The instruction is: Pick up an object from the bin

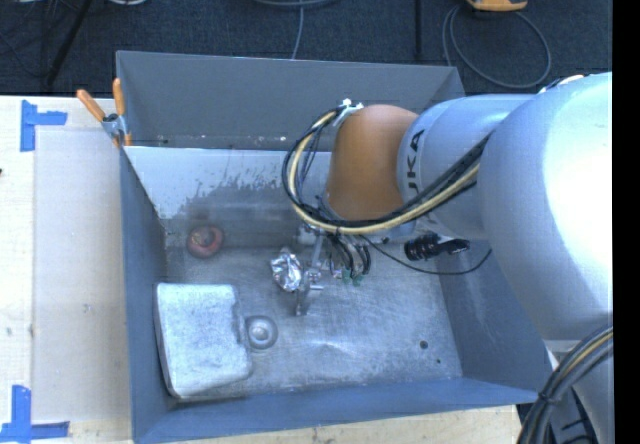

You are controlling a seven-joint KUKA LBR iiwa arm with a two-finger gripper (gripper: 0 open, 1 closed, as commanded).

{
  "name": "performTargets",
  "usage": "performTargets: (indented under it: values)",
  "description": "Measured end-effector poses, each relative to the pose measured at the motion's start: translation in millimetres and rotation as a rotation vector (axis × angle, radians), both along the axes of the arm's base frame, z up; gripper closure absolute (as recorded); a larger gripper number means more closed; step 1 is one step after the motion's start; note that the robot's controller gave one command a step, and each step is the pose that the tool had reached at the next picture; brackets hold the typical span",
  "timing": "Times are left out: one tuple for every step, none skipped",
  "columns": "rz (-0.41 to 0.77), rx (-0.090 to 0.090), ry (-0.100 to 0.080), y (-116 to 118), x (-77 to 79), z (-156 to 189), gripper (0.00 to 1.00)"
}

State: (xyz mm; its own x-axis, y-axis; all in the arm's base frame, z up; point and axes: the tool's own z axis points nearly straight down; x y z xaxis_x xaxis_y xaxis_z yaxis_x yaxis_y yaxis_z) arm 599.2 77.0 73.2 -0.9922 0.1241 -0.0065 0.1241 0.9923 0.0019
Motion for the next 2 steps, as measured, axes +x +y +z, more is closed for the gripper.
performTargets:
  values:
    - [0.001,0.001,0.006,0,-0.7,1,1.0]
    - [0.244,-0.001,-0.003,16,16.2,143,1.0]
